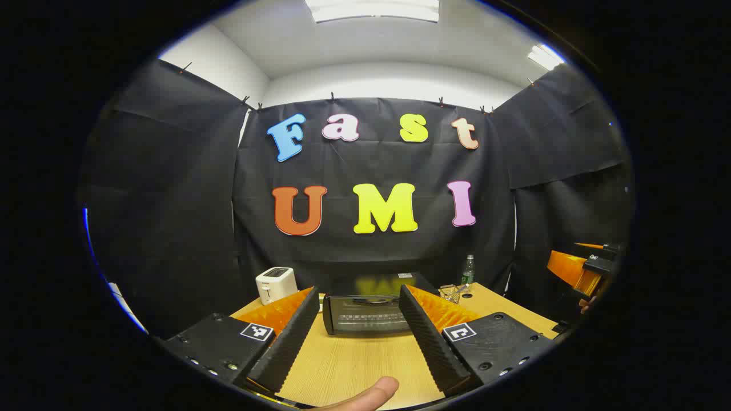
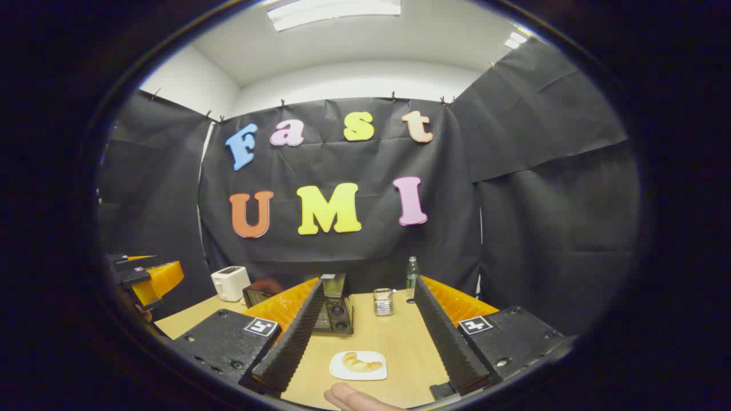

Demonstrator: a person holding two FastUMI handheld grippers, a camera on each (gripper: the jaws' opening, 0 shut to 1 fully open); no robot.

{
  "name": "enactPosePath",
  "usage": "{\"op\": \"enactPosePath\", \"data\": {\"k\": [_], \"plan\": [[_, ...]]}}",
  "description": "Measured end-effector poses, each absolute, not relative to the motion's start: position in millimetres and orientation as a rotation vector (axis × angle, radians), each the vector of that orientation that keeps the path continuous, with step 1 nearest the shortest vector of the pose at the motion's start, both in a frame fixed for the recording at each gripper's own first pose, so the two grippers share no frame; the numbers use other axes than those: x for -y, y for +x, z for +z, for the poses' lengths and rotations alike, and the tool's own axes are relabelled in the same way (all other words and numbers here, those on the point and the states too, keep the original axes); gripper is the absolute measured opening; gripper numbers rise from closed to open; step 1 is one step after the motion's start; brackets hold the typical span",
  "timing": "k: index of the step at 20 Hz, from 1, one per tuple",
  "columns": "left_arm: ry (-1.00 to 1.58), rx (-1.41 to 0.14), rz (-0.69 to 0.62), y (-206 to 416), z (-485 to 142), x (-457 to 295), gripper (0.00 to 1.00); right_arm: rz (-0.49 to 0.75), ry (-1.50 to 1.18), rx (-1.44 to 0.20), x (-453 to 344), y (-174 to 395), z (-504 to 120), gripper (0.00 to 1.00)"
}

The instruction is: Open the electric oven with the left hand, put the food in, and close the electric oven.

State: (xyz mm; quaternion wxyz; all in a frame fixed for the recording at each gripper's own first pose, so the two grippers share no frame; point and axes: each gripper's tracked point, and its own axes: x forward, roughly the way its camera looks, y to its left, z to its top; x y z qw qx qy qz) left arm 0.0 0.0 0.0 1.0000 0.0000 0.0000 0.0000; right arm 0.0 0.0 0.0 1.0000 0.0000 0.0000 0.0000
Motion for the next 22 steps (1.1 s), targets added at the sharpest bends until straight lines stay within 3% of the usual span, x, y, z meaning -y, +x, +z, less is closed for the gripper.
{"op": "enactPosePath", "data": {"k": [12,22], "plan": [[-0.019,-0.006,0.004,16,-6,-2,0.93,-0.037,0.022,0.017,29,-7,-5,0.96],[-0.047,-0.111,-0.118,115,-40,34,0.92,-0.042,0.015,0.034,67,-9,-14,0.96]]}}
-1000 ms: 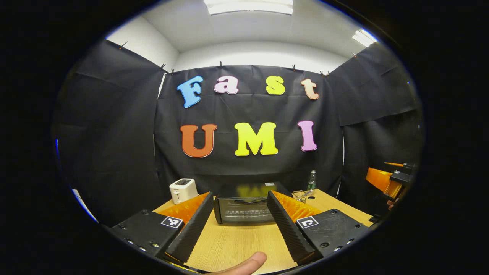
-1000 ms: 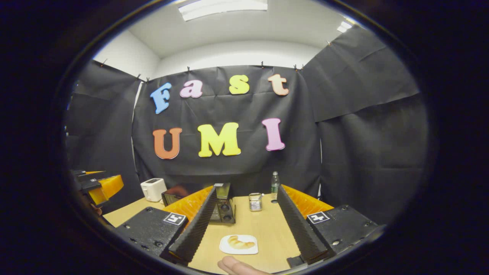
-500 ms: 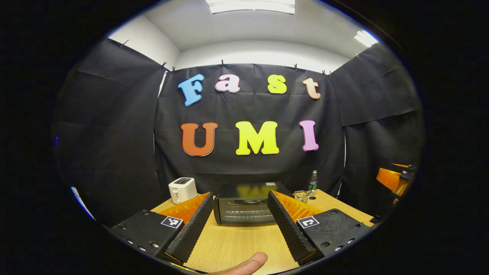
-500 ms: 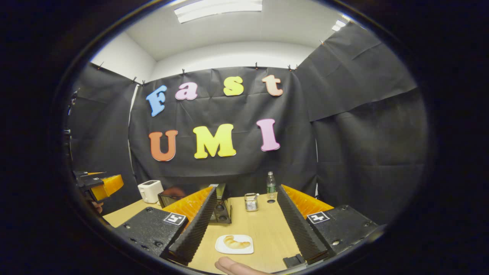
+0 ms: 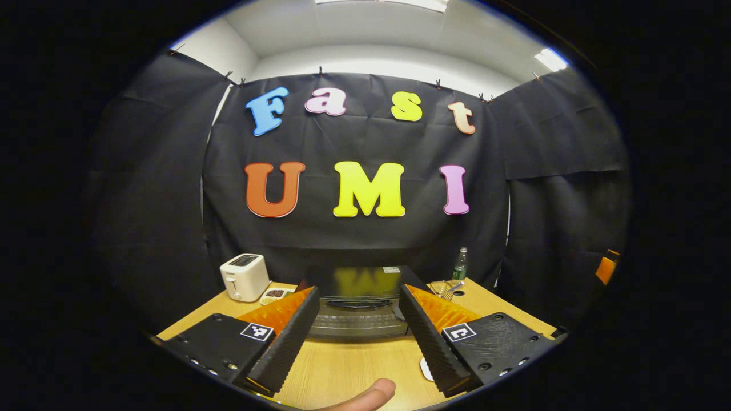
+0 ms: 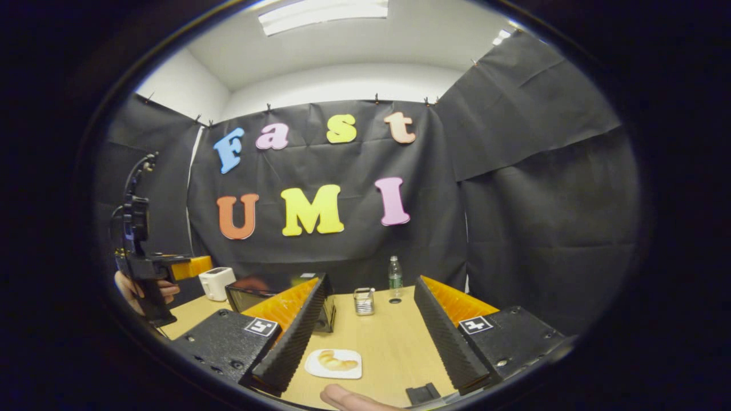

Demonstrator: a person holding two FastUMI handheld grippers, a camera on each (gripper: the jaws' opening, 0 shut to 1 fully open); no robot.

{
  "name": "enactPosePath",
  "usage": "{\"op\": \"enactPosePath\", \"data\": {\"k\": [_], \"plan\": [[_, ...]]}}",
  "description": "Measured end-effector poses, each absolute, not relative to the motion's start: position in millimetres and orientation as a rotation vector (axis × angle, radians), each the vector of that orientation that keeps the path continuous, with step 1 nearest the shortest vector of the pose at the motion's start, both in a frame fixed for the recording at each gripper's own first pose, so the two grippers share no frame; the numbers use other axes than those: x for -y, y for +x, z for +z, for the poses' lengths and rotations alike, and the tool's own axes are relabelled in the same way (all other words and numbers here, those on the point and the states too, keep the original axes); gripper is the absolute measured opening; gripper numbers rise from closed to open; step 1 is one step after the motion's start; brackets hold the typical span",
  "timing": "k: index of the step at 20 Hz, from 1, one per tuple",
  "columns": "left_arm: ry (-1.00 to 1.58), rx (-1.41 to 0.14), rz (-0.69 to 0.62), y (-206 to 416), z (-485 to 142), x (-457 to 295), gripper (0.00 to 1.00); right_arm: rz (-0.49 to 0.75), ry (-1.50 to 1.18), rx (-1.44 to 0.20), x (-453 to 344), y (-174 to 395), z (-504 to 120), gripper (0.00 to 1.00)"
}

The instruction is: Open the electric oven with the left hand, put the food in, and close the electric oven.

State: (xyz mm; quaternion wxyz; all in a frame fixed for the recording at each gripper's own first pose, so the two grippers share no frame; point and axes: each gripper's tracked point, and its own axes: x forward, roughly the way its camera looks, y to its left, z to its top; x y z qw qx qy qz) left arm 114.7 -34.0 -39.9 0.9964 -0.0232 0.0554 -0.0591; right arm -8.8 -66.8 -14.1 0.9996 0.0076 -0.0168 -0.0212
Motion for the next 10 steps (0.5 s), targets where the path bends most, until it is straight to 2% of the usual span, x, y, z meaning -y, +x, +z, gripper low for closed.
{"op": "enactPosePath", "data": {"k": [6,10], "plan": [[-0.039,-0.181,-0.164,198,-78,57,0.92,0.006,0.029,0.041,77,-6,-21,0.96],[-0.037,-0.23,-0.153,244,-110,58,0.93,-0.022,0.036,0.091,91,-8,-16,0.96]]}}
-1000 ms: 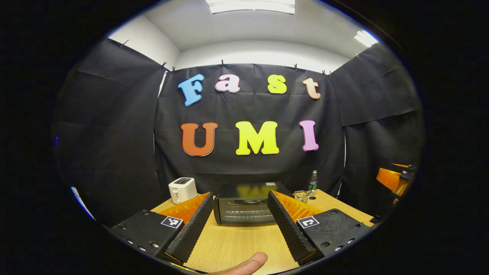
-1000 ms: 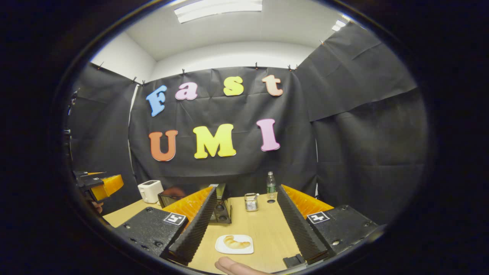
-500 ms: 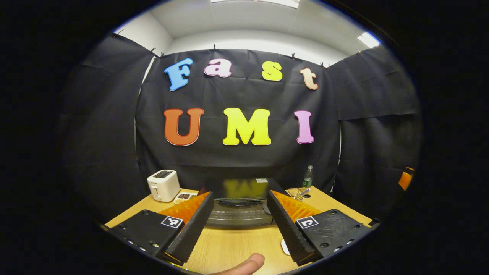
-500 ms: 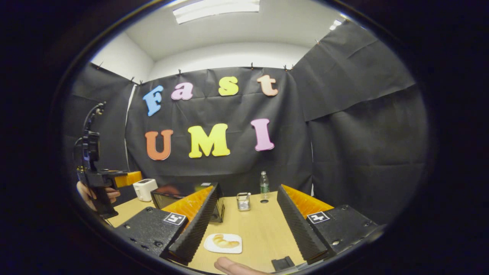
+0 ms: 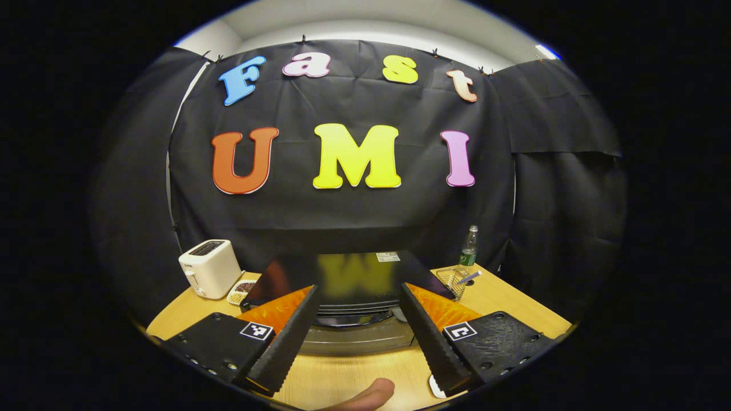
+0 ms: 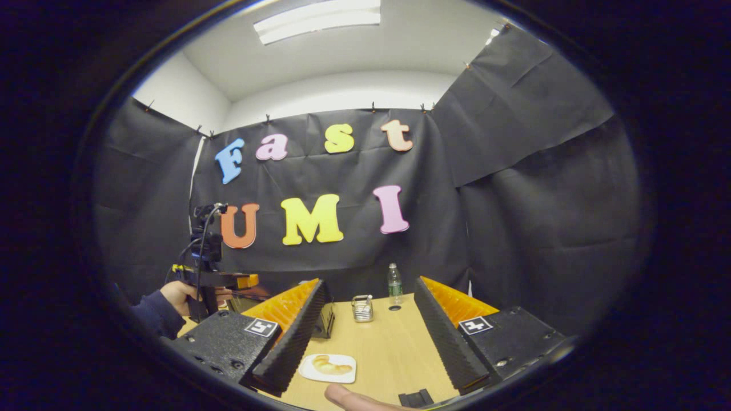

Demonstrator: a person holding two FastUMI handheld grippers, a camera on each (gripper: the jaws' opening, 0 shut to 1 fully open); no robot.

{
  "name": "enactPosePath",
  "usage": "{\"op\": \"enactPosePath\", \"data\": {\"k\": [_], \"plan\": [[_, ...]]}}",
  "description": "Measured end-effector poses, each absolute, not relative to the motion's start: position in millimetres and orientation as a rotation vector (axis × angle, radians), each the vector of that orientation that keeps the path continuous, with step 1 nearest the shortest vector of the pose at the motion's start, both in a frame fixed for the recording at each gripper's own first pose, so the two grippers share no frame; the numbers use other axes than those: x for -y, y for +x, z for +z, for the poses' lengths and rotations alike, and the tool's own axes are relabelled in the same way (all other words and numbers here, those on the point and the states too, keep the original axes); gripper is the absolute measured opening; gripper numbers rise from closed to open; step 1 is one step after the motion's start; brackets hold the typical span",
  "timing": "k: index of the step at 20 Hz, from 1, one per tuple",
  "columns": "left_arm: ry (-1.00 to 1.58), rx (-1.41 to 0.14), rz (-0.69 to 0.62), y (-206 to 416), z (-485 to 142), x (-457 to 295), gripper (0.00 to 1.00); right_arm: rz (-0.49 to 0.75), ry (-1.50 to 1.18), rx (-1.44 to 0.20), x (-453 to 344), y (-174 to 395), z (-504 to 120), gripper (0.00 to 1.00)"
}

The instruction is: Open the electric oven with the left hand, put the food in, and close the electric oven.

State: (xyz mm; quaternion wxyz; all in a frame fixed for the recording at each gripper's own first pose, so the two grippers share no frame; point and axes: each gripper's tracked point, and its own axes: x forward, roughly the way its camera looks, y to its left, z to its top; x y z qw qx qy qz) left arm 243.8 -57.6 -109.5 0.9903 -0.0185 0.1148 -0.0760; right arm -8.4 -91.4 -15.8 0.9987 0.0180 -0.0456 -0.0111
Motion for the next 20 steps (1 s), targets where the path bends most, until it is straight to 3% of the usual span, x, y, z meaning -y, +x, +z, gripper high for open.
{"op": "enactPosePath", "data": {"k": [2,7,20], "plan": [[-0.048,-0.263,-0.185,260,-124,66,0.93,-0.011,0.027,0.084,93,-11,-23,0.96],[-0.02,-0.347,-0.119,283,-164,51,0.93,-0.015,0.043,0.084,108,-9,-29,0.96],[-0.048,-0.421,-0.115,211,-190,53,0.97,-0.078,0.068,0.124,120,-29,-16,0.98]]}}
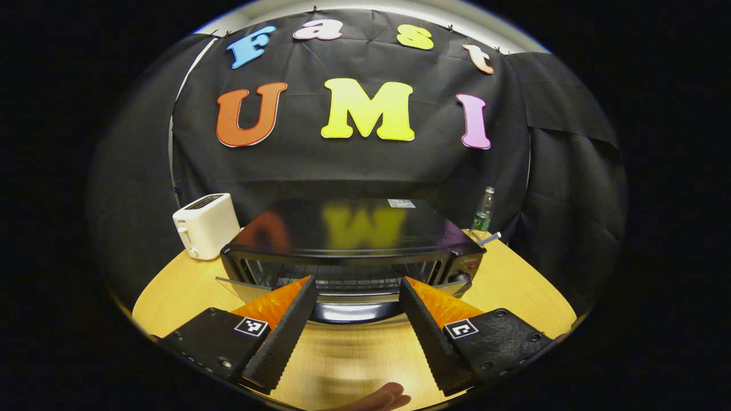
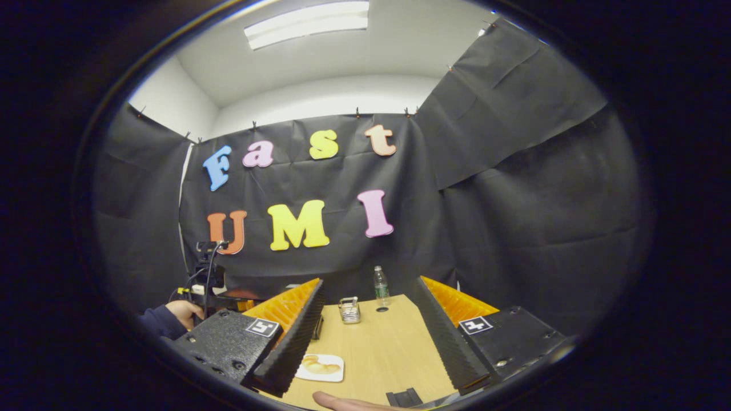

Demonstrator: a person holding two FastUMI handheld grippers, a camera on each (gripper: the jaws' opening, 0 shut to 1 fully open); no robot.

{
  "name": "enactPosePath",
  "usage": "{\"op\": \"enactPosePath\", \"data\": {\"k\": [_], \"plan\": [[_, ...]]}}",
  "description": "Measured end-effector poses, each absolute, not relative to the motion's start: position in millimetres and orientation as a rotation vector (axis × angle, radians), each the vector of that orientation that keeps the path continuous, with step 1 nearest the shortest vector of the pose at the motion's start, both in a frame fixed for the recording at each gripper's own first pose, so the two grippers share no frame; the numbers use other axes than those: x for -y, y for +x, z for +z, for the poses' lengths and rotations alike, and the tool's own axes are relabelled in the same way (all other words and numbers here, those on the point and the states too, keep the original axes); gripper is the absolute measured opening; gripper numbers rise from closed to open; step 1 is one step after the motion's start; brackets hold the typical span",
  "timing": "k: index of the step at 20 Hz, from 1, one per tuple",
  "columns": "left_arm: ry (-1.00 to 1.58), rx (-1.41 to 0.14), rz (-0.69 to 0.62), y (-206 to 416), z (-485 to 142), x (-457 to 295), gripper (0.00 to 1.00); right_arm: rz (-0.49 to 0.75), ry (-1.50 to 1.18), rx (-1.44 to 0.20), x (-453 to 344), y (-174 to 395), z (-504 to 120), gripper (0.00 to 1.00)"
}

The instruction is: Open the electric oven with the left hand, put the food in, and close the electric oven.

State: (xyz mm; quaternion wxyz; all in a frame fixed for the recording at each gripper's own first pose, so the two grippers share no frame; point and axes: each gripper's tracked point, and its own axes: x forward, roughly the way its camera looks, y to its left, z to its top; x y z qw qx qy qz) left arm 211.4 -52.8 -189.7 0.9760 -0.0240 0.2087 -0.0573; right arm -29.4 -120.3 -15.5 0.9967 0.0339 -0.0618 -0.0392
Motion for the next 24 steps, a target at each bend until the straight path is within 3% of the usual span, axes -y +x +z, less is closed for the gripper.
{"op": "enactPosePath", "data": {"k": [10,24], "plan": [[-0.088,-0.434,-0.095,142,-238,53,0.96,-0.049,0.111,0.094,103,-22,-23,1.0],[-0.088,-0.491,-0.068,114,-298,52,0.95,-0.026,0.104,0.042,94,-12,-40,0.98]]}}
